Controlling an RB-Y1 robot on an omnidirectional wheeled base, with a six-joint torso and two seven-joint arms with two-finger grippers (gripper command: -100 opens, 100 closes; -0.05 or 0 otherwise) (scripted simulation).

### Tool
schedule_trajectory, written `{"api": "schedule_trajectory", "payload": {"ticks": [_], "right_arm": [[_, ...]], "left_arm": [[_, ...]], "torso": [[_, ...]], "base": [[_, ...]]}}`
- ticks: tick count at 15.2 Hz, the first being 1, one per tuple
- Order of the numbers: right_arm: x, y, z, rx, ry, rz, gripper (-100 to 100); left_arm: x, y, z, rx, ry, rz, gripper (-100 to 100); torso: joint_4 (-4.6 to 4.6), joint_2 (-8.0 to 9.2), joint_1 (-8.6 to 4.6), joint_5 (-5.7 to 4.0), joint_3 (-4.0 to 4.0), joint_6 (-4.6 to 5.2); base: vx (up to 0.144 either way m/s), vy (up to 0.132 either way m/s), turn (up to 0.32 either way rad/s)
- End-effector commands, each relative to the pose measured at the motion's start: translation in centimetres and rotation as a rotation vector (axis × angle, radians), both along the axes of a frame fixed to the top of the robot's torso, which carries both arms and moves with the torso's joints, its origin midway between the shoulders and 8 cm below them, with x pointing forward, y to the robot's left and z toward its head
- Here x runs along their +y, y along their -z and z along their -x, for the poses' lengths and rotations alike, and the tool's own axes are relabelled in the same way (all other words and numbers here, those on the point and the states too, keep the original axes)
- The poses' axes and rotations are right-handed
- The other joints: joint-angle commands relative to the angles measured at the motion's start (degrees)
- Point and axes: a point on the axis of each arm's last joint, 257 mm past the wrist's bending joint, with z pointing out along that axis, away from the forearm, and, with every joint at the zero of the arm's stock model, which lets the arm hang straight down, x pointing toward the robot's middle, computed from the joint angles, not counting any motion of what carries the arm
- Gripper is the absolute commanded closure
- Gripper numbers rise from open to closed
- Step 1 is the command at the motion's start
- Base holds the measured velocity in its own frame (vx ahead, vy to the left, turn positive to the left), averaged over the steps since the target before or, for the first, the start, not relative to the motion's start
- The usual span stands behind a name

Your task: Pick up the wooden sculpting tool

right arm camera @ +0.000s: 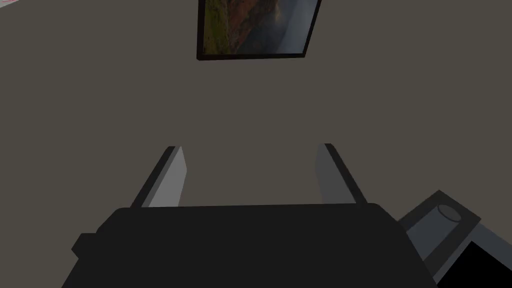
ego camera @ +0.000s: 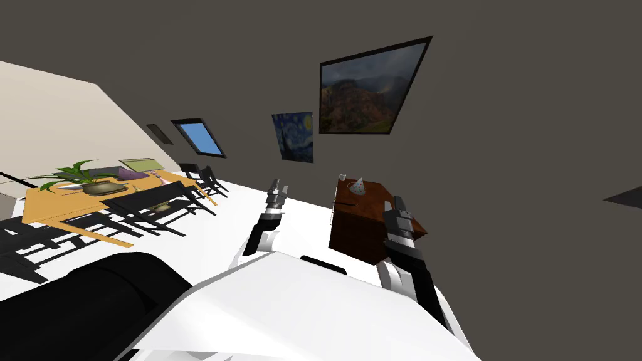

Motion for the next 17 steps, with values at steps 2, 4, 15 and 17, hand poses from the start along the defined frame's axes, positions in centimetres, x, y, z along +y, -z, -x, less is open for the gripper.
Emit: {"api": "schedule_trajectory", "payload": {"ticks": [2, 4, 15, 17], "right_arm": [[0.3, -0.2, 0.0, -0.007, -0.012, 0.060, -100], [0.8, -0.4, 0.0, -0.018, -0.024, 0.129, -100], [3.7, 0.5, -0.2, -0.069, -0.097, 0.480, -100], [4.2, 1.0, -0.2, -0.074, -0.115, 0.543, -100]], "left_arm": [[0.0, 0.0, 0.0, 0.000, 0.000, 0.000, 0], [0.0, 0.0, 0.0, 0.000, 0.000, 0.000, 0], [0.0, 0.0, 0.0, 0.000, 0.000, 0.000, 0], [0.0, 0.0, 0.0, 0.000, 0.000, 0.000, 0]], "torso": [[0.00, -0.01, -0.03, 0.00, -0.01, -0.01], [-0.01, -0.04, -0.07, -0.01, -0.02, -0.01], [-0.03, -0.12, -0.05, -0.01, -0.07, -0.02], [-0.03, -0.11, -0.05, -0.01, -0.07, -0.02]], "base": [[0.008, -0.007, 0.065], [0.013, -0.015, 0.084], [0.019, -0.011, 0.134], [0.019, -0.004, 0.134]]}}
